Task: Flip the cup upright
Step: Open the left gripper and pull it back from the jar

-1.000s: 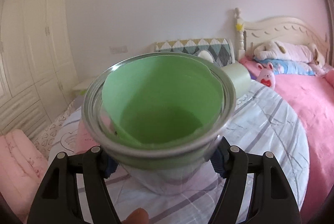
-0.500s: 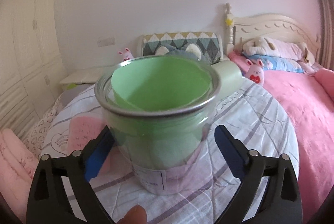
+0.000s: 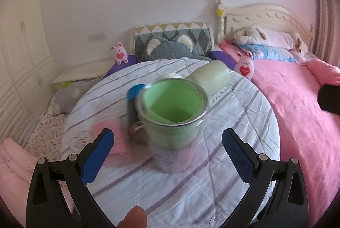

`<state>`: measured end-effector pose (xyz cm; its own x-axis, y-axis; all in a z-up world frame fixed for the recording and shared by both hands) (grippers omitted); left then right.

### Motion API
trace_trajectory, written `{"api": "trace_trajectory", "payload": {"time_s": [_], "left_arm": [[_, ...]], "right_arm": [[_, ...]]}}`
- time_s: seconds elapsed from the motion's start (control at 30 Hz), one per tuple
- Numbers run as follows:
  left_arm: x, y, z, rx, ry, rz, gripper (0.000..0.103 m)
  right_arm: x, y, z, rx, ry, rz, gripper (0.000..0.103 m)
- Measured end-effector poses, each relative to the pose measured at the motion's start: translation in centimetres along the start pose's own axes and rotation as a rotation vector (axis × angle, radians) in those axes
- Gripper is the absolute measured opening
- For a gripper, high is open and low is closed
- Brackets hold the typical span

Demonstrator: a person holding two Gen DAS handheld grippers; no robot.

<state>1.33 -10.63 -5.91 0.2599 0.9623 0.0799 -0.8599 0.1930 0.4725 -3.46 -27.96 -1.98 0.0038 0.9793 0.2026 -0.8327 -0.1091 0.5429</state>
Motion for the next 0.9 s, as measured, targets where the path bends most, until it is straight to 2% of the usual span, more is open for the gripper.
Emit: {"api": "trace_trajectory", "payload": {"time_s": [0.13, 0.43, 0.7, 0.9], "left_arm": [[2.0, 1.8, 0.9, 0.051, 0.019, -0.005, 0.103], [7.3, 4.6, 1.2, 0.177, 0.055, 0.030, 0.103], [9.0, 5.5, 0.9, 0.223, 0.046, 0.081, 0.103], [9.6, 5.4, 0.2, 0.247, 0.064, 0.070, 0.103]], "right_arm": [[1.3, 1.0, 0.6, -0.056, 0.003, 0.005, 0.083], [4.5, -0.5, -0.4, -0.039, 0.038, 0.017, 0.083], [7.0, -1.2, -1.5, -0.023, 0.090, 0.012, 0.083], [7.5, -2.0, -2.3, 0.009, 0.092, 0.015, 0.083]]}}
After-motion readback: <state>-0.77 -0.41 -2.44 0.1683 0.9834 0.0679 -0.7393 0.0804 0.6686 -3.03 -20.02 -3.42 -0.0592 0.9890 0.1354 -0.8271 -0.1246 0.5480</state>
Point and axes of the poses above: each gripper's, at about its wrist camera, not at the fingertips, and y roughly against the way its jaws point, x to its left, z to its top, the point moved 1 cm from there along -y, roughly the way its jaws point, and after that the axes turned 8 degrees about -x, right-handed, at the moved point
